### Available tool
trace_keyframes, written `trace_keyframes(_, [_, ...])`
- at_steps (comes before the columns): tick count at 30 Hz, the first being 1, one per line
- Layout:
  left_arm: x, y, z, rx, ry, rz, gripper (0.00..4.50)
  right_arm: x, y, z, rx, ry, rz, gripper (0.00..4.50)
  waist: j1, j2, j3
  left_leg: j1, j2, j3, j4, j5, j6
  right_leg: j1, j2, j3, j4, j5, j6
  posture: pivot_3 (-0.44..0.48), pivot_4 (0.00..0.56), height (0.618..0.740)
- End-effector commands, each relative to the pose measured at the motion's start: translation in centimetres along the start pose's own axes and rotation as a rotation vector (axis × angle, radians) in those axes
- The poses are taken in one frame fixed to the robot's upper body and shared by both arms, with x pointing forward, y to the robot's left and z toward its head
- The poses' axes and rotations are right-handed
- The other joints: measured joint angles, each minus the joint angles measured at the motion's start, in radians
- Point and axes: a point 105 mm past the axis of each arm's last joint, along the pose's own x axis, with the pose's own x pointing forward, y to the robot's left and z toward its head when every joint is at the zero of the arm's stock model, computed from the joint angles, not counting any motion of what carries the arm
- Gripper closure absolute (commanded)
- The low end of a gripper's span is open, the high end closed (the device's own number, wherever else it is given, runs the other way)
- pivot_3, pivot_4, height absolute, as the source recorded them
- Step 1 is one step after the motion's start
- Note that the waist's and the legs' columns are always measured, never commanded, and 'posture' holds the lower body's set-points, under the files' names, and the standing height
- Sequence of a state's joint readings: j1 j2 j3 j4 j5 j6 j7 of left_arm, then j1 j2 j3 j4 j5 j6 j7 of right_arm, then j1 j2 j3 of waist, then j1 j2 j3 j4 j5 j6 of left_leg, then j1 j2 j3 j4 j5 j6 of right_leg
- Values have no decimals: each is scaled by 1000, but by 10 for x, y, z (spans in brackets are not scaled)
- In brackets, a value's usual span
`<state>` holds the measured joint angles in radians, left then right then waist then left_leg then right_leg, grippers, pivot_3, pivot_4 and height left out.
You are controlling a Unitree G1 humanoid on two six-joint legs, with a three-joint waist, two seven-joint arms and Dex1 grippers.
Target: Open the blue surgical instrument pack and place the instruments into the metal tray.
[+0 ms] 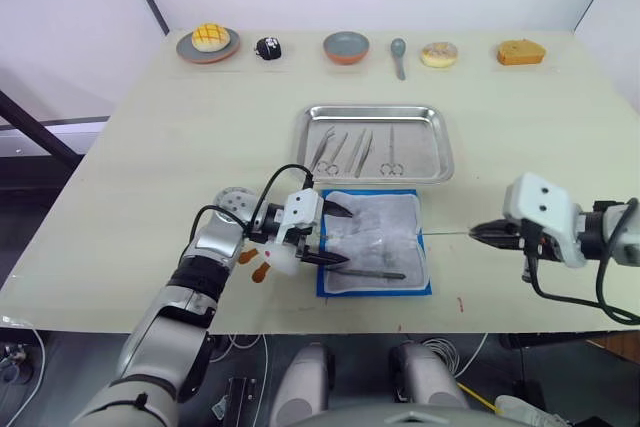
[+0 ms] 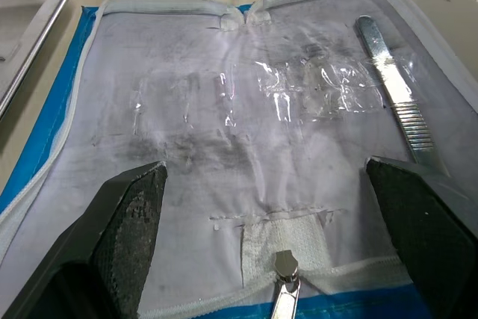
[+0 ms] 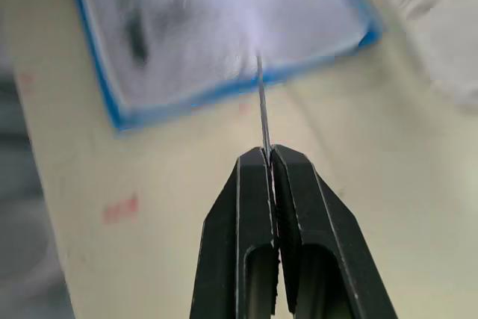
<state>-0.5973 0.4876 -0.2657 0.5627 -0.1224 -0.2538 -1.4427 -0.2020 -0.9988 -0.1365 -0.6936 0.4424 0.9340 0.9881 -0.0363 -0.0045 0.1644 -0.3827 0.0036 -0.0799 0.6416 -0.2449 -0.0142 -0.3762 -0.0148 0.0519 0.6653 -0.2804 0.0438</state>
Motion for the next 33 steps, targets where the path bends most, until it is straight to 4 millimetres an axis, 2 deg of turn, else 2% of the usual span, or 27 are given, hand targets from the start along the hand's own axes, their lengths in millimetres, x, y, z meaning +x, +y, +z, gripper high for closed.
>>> trace_keyframes(1, [5, -13, -19, -59, 52, -37, 0, -3, -8, 21, 53, -103, -89, 4376, 1, 0, 0, 0, 0, 0, 0, 0, 0, 0, 0, 0, 0, 0, 0, 0, 150, 740])
trace_keyframes(4, [5, -13, -19, -59, 53, -36, 0, 5, -20, 31, 144, -179, -169, 4376, 0, 0, 0, 0, 0, 0, 0, 0, 0, 0, -1, 0, 0, 0, 0, 0, 150, 740])
trace_keyframes(8, [4, -13, -19, -60, 55, -34, 0, 15, -31, 33, 226, -227, -237, 4376, 1, 0, 0, -1, 0, -1, 0, 0, 0, 0, 0, 0, 0, 2, -4, 0, 150, 740])
trace_keyframes(12, [3, -13, -19, -61, 55, -30, 0, 20, -32, 34, 240, -245, -229, 4376, 0, 1, 0, -1, 0, -1, 0, 0, 0, 0, -1, 0, 0, 2, -4, 0, 150, 740])
trace_keyframes(17, [2, -13, -19, -63, 56, -26, 0, 22, -24, 20, 214, -180, -137, 4376, -1, 1, 0, -1, -1, -1, 0, 0, 0, 0, 0, 0, 0, 2, -4, 0, 150, 740])
trace_keyframes(18, [2, -14, -19, -63, 55, -26, 0, 21, -22, 19, 196, -169, -111, 3889, -1, 1, 0, -1, -1, -1, 0, 0, 0, 0, 0, 0, 0, 2, -4, 0, 150, 740])
trace_keyframes(20, [2, -14, -19, -64, 56, -26, 0, 19, -19, 14, 156, -139, -66, 3657, -2, 1, 0, -1, -1, -1, 0, 0, 0, 0, 0, 0, 0, 2, -4, 0, 150, 740])
trace_keyframes(21, [2, -14, -19, -65, 56, -25, 0, 18, -18, 11, 125, -120, -57, 2847, -2, 1, 0, -1, -1, -1, 0, 0, 0, 0, 0, 0, 0, 1, -2, 0, 150, 740])
trace_keyframes(25, [3, -14, -19, -64, 55, -27, 0, 9, -24, 0, 4, -57, -27, 1435, -2, 1, 0, -1, -1, 0, 0, 0, 0, 0, 0, 0, 0, 0, 0, 0, 150, 740])
trace_keyframes(29, [3, -14, -19, -63, 54, -29, 0, 2, -30, -12, -128, -10, 92, 1435, -3, 1, 0, 0, -1, 1, 0, 0, 0, 0, 0, 1, -1, 0, 0, 0, 150, 740])
trace_keyframes(33, [3, -14, -19, -64, 55, -33, 0, 8, -39, -15, -205, -18, 180, 1435, -5, 1, 0, 0, 0, 2, 0, 0, 0, 0, 0, 1, -1, 0, 0, 0, 150, 740])
